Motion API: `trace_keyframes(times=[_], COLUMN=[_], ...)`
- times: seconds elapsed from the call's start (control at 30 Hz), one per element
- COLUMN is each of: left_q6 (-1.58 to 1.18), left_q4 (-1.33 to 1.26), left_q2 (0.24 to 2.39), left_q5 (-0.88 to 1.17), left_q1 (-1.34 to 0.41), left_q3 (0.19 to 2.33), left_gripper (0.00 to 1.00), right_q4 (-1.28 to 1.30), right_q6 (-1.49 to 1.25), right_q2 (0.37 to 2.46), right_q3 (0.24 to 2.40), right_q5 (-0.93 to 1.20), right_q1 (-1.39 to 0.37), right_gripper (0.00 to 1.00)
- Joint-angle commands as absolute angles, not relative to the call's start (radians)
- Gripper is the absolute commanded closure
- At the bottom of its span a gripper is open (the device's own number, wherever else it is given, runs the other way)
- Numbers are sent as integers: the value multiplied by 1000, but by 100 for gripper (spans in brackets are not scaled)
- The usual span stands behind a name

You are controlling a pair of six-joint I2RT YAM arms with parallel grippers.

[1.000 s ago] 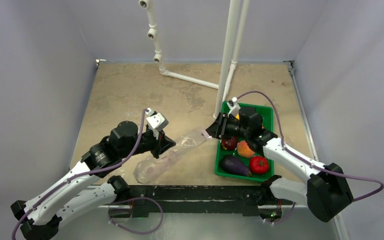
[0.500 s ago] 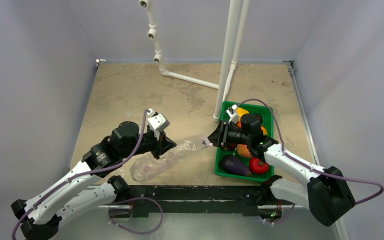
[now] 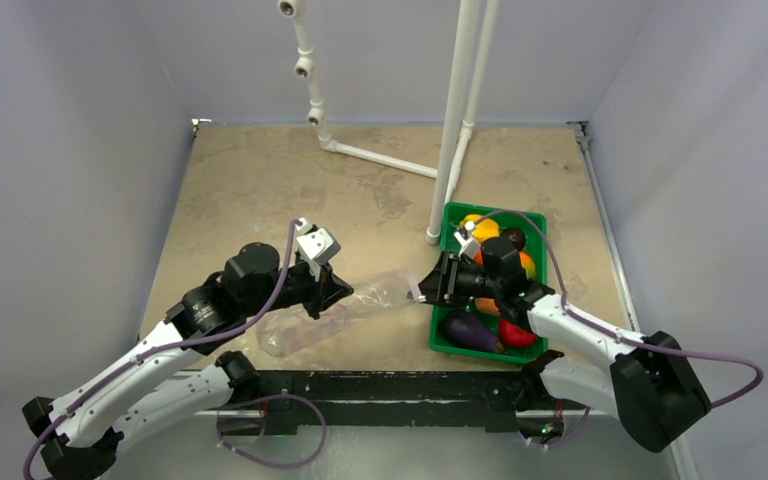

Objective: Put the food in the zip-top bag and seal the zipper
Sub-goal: Open the zipper of the food storage bag at the center of the board.

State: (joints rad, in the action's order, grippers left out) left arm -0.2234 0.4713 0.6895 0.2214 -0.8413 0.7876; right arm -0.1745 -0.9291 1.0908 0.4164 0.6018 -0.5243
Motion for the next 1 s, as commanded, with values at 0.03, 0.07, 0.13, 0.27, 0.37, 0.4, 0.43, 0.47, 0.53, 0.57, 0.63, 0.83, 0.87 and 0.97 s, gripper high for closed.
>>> trace_keyframes(times=[0.03, 0.07, 0.13, 0.27, 0.37, 0.4, 0.43, 0.47, 0.53, 0.57, 0.63, 0.83, 0.87, 0.97], left_q6=[-210, -210, -211, -210, -210, -210, -210, -210, -211, -211, -210, -211, -213, -218], left_q4=[421, 422, 420, 417, 416, 416, 415, 415, 415, 414, 414, 415, 416, 417], left_q2=[695, 694, 693, 695, 696, 696, 696, 696, 698, 699, 701, 700, 698, 695], left_q5=[227, 227, 227, 230, 230, 230, 231, 232, 233, 233, 235, 225, 222, 214], left_q1=[-850, -851, -851, -853, -854, -854, -856, -855, -855, -855, -856, -857, -858, -858], left_q3=[784, 783, 782, 781, 780, 779, 779, 779, 778, 778, 778, 778, 779, 780], left_gripper=[100, 100, 100, 100, 100, 100, 100, 100, 100, 100, 100, 100, 100, 100], right_q4=[-281, -299, -336, -411, -453, -466, -484, -501, -527, -533, -547, -570, -569, -523], right_q6=[-997, -1010, -1044, -1113, -1156, -1170, -1185, -1200, -1219, -1223, -1229, -1237, -1234, -1204], right_q2=[1103, 1106, 1110, 1109, 1111, 1111, 1111, 1111, 1111, 1112, 1111, 1099, 1094, 1070], right_q3=[372, 364, 348, 317, 303, 298, 292, 287, 285, 285, 284, 285, 286, 309], right_q5=[681, 694, 716, 739, 745, 747, 747, 747, 744, 741, 741, 752, 751, 727], right_q1=[-528, -528, -529, -530, -539, -544, -551, -557, -572, -577, -581, -584, -584, -584], right_gripper=[51, 51, 51, 53, 55, 55, 55, 56, 57, 58, 66, 100, 100, 100])
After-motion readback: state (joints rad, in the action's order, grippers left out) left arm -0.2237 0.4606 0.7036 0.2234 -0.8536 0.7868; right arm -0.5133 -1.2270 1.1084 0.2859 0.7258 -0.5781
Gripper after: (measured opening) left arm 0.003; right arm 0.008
